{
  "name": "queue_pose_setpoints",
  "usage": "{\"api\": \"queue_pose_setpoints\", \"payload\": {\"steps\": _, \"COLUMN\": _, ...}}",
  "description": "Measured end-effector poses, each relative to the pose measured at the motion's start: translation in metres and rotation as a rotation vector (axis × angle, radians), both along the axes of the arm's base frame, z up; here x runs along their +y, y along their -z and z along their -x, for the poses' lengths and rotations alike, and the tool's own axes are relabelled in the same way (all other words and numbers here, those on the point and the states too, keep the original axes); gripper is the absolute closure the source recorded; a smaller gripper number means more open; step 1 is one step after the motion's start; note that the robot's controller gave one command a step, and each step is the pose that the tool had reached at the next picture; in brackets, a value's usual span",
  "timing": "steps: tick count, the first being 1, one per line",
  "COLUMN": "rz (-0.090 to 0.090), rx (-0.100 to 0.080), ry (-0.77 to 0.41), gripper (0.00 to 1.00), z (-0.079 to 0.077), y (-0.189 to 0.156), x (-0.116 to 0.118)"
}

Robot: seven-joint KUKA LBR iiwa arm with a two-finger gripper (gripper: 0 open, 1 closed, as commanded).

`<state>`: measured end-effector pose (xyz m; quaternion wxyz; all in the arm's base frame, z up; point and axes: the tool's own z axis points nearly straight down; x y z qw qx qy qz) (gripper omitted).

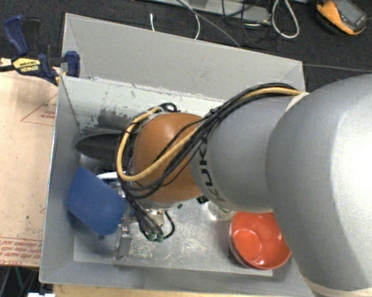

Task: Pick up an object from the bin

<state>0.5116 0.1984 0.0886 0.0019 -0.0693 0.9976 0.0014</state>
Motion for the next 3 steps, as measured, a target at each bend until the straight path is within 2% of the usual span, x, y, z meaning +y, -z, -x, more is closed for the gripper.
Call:
{"api": "queue_pose_setpoints", "payload": {"steps": 1, "rz": -0.007, "rx": -0.011, "ry": 0.284, "gripper": 0.00, "z": 0.014, "y": -0.074, "x": 0.027}}
{"api": "queue_pose_setpoints", "payload": {"steps": 2, "rz": 0.002, "rx": 0.004, "ry": -0.013, "gripper": 0.00, "z": 0.002, "y": 0.021, "x": 0.006}}
{"api": "queue_pose_setpoints", "payload": {"steps": 3, "rz": -0.011, "rx": -0.017, "ry": 0.220, "gripper": 0.00, "z": -0.072, "y": 0.018, "x": -0.010}}
